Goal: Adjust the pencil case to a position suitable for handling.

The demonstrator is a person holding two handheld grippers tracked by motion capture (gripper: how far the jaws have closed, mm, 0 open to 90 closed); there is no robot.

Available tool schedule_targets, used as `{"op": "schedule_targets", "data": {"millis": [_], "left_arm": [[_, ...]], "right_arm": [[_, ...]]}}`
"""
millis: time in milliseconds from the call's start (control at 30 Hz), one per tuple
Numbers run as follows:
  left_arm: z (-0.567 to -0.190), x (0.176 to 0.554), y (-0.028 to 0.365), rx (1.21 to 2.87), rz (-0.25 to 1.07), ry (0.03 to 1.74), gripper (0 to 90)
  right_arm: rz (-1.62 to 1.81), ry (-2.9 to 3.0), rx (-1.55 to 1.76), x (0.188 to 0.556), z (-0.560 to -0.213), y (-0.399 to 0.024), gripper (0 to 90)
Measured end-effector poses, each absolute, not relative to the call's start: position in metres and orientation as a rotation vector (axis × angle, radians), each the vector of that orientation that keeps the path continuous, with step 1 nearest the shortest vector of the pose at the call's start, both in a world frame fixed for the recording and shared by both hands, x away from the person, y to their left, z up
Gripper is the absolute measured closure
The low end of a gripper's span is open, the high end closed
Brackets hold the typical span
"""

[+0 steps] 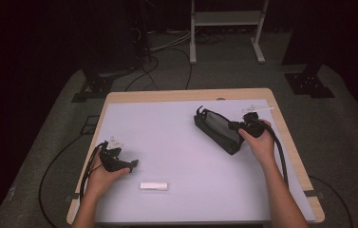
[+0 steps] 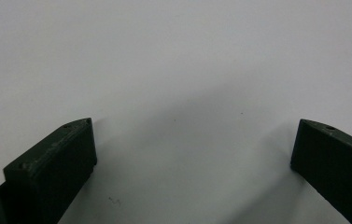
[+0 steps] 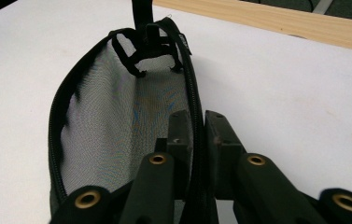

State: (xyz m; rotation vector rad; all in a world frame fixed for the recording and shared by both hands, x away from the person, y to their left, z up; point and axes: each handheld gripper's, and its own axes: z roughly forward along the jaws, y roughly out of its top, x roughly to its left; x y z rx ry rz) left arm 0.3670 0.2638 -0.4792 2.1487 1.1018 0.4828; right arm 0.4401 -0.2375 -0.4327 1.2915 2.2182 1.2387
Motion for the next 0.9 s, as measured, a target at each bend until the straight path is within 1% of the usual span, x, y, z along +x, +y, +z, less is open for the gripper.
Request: {"op": "schedule_targets", "data": {"millis": [200, 900], "left_arm": [[-0.4792, 0.367, 0.2638, 2.148, 0.483, 1.102, 0.0], [-0.4793, 0.3669, 0.2638, 2.148, 0.483, 1.102, 0.0]], "right_arm": [[1.239, 2.215, 1.312, 0.44, -0.4323, -0.2385, 87.1], [1.267, 2.21, 1.312, 0.431, -0.4233, -0.242, 87.9]]}}
